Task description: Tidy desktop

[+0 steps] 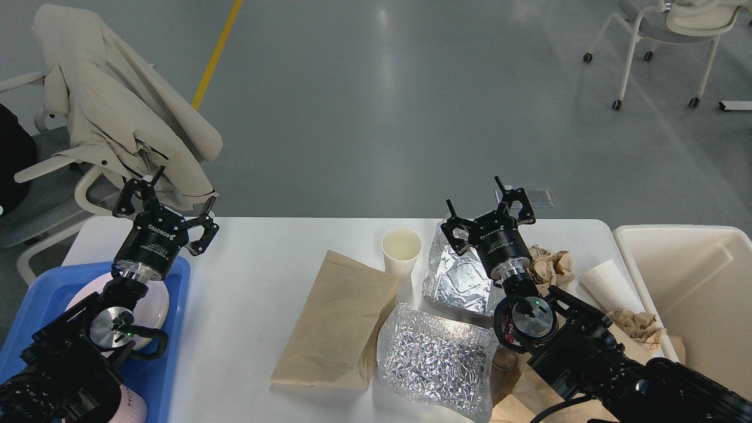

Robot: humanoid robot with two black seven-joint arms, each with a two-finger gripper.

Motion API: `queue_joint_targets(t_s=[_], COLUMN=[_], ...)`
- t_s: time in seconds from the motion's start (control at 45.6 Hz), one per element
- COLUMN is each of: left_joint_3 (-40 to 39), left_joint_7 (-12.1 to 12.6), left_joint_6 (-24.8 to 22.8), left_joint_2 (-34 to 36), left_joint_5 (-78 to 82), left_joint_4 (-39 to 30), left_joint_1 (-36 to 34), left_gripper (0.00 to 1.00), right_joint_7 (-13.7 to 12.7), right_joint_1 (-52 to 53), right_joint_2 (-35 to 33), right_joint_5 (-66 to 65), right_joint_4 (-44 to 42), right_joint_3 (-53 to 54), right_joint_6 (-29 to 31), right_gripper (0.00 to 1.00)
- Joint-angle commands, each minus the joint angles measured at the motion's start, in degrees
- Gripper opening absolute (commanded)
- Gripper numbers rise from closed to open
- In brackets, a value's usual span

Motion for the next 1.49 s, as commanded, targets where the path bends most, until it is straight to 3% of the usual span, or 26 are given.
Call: queue_joint_targets(t_s=[0.0, 0.877, 1.205, 1.468], left_joint_3=[0.0, 0.0, 0.0, 0.0], left_joint_7=[0.0, 0.0, 0.0, 0.0], left_joint_6=[0.0, 0.0, 0.0, 0.0], left_joint_2=[-0.1, 0.0, 0.0, 0.0], left_joint_5=[0.0, 0.0, 0.0, 0.0], left_joint_4=[0.0, 0.0, 0.0, 0.0], left_joint_1=[0.0, 0.0, 0.0, 0.0], left_gripper=[1.00, 1.00, 1.00, 1.00], right_joint_7=[-0.1, -0.4, -1.7, -1.0], right_joint_1=[0.0, 1.4, 22.3, 25.4], right_joint_2=[0.0, 0.6, -5.9, -9.1], right_joint_5=[0.0, -0.1, -0.8, 0.0], right_joint_4=[0.0, 0.8, 2.0, 2.0], right_joint_3=[0.0, -0.2, -2.7, 2.4], right_joint_6=[0.0, -0.2, -1.2, -0.4], right_gripper=[1.00, 1.00, 1.00, 1.00])
